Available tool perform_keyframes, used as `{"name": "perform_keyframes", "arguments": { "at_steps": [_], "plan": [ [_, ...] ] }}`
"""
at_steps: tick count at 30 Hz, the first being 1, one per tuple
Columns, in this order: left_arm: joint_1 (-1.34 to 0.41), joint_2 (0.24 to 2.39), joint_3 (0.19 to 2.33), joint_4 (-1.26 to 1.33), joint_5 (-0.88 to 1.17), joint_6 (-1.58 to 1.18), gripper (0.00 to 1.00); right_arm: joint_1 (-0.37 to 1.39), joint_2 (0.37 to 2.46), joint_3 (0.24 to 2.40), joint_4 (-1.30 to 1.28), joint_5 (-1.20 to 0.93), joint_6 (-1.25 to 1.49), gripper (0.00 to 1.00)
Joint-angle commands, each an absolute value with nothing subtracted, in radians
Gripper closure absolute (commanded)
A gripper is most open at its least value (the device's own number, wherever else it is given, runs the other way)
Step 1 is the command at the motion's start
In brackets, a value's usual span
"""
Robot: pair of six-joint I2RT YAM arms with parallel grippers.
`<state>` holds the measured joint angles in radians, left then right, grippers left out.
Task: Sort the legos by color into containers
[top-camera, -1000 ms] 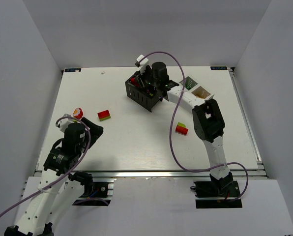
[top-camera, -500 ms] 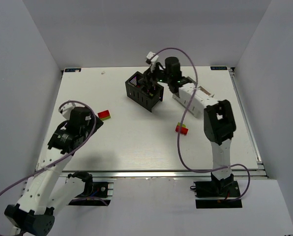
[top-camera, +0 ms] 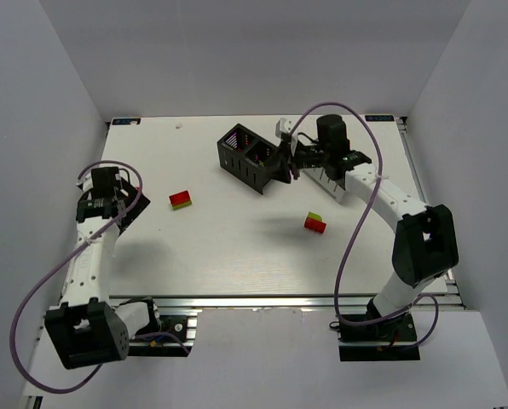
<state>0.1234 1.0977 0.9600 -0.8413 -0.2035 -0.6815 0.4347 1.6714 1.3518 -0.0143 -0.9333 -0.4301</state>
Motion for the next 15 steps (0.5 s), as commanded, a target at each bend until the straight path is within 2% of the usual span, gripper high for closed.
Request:
{"name": "perform_keyframes", "arguments": {
  "at_steps": [1,4,10,15],
  "plan": [
    [0.193,1.167,0.962,-0.758,-0.104,-0.575,0.07,0.423,1.618,1.293,-0.049,-0.954,-0.468,0.52],
    [0.216,1.273,0.971,-0.729,-0.153,-0.487,0.03,0.414,1.608,1.270,-0.048,-0.954,-0.457,0.50],
    [0.224,1.436,1.006,-0.632,-0.212,-0.310,0.02,0.387,1.600,1.259,-0.046,-0.965,-0.434,0.48],
    [0.230,1.581,1.057,-0.586,-0.195,-0.135,0.11,0.362,1.591,1.243,-0.051,-0.986,-0.436,0.47]
  ]
}}
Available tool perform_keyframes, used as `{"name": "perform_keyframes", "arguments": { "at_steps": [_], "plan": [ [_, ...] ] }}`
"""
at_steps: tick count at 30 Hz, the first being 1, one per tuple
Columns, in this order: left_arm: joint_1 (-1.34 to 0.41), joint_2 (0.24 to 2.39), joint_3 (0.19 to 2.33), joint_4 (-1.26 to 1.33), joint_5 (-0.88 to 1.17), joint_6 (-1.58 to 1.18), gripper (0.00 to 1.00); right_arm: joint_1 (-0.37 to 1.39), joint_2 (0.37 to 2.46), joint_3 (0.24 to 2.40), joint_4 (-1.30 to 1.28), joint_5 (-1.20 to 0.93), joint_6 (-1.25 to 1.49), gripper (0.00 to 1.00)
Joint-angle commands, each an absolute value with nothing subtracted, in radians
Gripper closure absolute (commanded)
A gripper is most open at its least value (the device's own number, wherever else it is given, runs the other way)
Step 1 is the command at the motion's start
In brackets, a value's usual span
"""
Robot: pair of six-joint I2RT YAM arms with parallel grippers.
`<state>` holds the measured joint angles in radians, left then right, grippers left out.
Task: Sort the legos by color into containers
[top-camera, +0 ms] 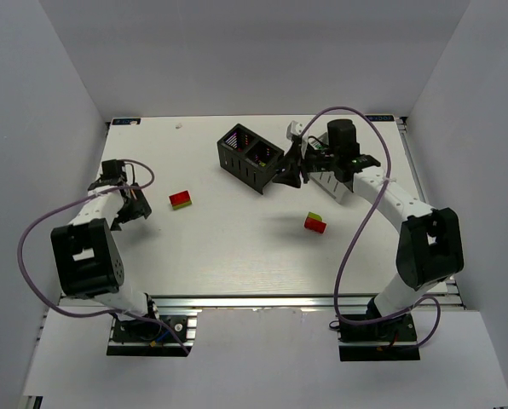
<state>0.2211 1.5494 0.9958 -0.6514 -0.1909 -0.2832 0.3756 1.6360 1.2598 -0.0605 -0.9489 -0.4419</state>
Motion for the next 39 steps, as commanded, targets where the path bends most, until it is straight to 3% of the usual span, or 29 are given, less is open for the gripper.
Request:
{"name": "perform_keyframes", "arguments": {
  "at_steps": [1,8,21,28,39],
  "plan": [
    [0.230,1.595,1.061,-0.578,-0.190,-0.115,0.12,0.353,1.589,1.236,-0.052,-0.988,-0.437,0.47],
    [0.239,1.690,1.063,-0.456,-0.117,0.098,0.22,0.325,1.585,1.230,-0.074,-0.997,-0.439,0.46],
    [0.276,1.867,1.210,-0.423,-0.129,0.173,0.26,0.311,1.598,1.252,-0.147,-0.976,-0.499,0.46],
    [0.291,1.861,1.210,-0.430,-0.077,0.149,0.36,0.305,1.606,1.255,-0.152,-0.963,-0.492,0.46],
    [0.293,1.786,1.137,-0.436,-0.060,0.107,0.34,0.307,1.611,1.259,-0.133,-0.966,-0.480,0.45]
  ]
}}
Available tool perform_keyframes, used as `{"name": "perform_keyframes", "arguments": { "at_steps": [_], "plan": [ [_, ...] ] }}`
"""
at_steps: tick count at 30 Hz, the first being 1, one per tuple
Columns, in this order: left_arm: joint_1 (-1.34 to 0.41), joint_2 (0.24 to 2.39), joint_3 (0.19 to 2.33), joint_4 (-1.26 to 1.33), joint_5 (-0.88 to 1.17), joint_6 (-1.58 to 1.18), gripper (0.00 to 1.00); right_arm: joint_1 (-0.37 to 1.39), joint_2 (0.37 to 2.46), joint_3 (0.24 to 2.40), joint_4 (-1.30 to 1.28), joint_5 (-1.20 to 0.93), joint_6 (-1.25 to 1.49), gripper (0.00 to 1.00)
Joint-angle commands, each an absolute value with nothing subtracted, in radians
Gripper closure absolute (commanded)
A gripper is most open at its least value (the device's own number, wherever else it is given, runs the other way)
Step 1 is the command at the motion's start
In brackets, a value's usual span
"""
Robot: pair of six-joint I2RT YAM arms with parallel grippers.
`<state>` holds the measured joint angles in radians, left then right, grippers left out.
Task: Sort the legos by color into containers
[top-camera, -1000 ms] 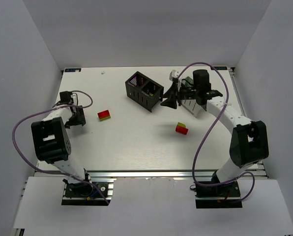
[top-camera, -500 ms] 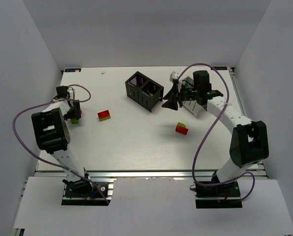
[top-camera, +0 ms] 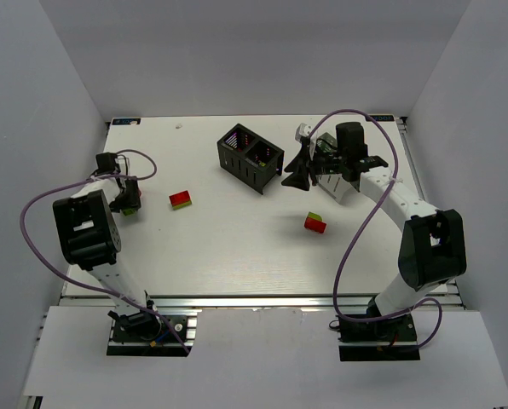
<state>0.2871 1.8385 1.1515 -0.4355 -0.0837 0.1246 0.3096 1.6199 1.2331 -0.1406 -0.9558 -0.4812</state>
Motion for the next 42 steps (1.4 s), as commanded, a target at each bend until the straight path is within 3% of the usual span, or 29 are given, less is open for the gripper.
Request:
{"name": "perform_keyframes", "arguments": {
  "at_steps": [1,5,6,9,13,16,19,21,22,27,33,42],
  "plan": [
    [0.293,1.784,1.132,-0.428,-0.055,0.095,0.35,0.305,1.609,1.258,-0.133,-0.966,-0.480,0.45],
    [0.291,1.784,1.129,-0.407,-0.043,0.064,0.44,0.307,1.600,1.253,-0.133,-0.968,-0.480,0.45],
    [0.293,1.783,1.131,-0.407,-0.044,0.058,0.57,0.305,1.595,1.247,-0.133,-0.966,-0.483,0.45],
    [0.293,1.750,1.115,-0.391,-0.049,0.038,0.70,0.305,1.580,1.230,-0.132,-0.965,-0.486,0.45],
    [0.295,1.660,1.072,-0.388,-0.003,-0.038,0.75,0.305,1.559,1.209,-0.126,-0.957,-0.486,0.45],
    [0.288,1.521,1.002,-0.365,0.140,-0.151,0.79,0.304,1.543,1.192,-0.110,-0.947,-0.476,0.45],
    [0.232,1.340,0.911,-0.289,0.246,-0.292,0.79,0.296,1.532,1.184,-0.089,-0.930,-0.445,0.52],
    [0.146,1.239,0.878,-0.223,0.265,-0.360,0.79,0.288,1.531,1.186,-0.072,-0.925,-0.423,0.75],
    [0.115,1.218,0.873,-0.198,0.288,-0.427,0.79,0.284,1.532,1.190,-0.074,-0.920,-0.404,1.00],
    [-0.131,1.239,0.963,-0.088,0.284,-0.566,0.81,0.270,1.525,1.197,-0.034,-0.882,-0.353,1.00],
    [-0.329,1.477,1.187,-0.049,0.270,-0.560,0.79,0.262,1.506,1.181,-0.020,-0.851,-0.313,1.00],
    [-0.442,1.797,1.499,-0.095,0.206,-0.519,0.68,0.249,1.427,1.108,-0.031,-0.827,-0.319,1.00]
  ]
}}
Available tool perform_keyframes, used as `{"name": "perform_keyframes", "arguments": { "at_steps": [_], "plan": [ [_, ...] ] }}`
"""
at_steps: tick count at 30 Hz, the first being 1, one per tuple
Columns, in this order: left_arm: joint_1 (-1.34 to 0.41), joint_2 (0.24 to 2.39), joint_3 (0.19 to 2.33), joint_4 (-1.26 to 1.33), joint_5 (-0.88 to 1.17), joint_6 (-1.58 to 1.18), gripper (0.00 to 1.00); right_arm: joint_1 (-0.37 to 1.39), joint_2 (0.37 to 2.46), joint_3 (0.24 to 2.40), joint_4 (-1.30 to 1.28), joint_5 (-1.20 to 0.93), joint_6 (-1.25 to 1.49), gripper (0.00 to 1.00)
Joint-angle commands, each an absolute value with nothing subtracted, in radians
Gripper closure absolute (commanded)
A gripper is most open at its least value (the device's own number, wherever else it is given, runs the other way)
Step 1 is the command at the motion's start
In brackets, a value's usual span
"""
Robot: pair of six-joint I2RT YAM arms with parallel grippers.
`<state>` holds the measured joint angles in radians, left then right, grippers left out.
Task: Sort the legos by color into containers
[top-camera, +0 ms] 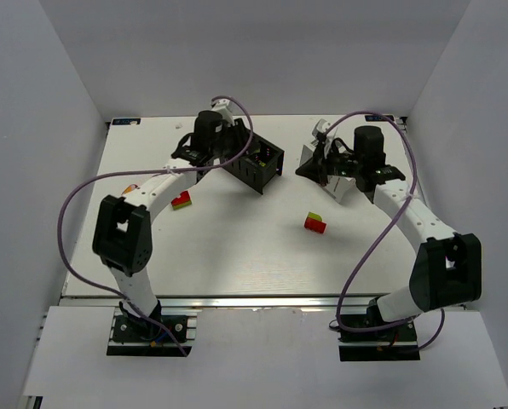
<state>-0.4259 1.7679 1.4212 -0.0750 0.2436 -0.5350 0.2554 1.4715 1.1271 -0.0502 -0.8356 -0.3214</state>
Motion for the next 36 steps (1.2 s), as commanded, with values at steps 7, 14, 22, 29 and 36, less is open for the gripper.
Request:
{"name": "perform_keyframes", "arguments": {
  "at_steps": [7,14,22,29,36],
  "plan": [
    [-0.462,1.896,1.609,-0.152,0.134,-0.500,0.52,0.236,1.394,1.086,-0.063,-0.815,-0.347,0.93],
    [-0.474,1.980,1.729,-0.233,0.112,-0.482,0.36,0.221,1.402,1.104,-0.097,-0.811,-0.377,0.83],
    [-0.479,1.947,1.767,-0.262,0.077,-0.460,0.40,0.210,1.407,1.120,-0.172,-0.810,-0.468,0.64],
    [-0.440,1.763,1.645,-0.287,0.014,-0.472,0.52,0.209,1.453,1.143,-0.469,-0.718,-0.724,0.48],
    [-0.390,1.430,1.298,-0.245,-0.093,-0.558,0.04,0.209,1.457,1.080,-0.683,-0.624,-0.896,0.41]
  ]
}}
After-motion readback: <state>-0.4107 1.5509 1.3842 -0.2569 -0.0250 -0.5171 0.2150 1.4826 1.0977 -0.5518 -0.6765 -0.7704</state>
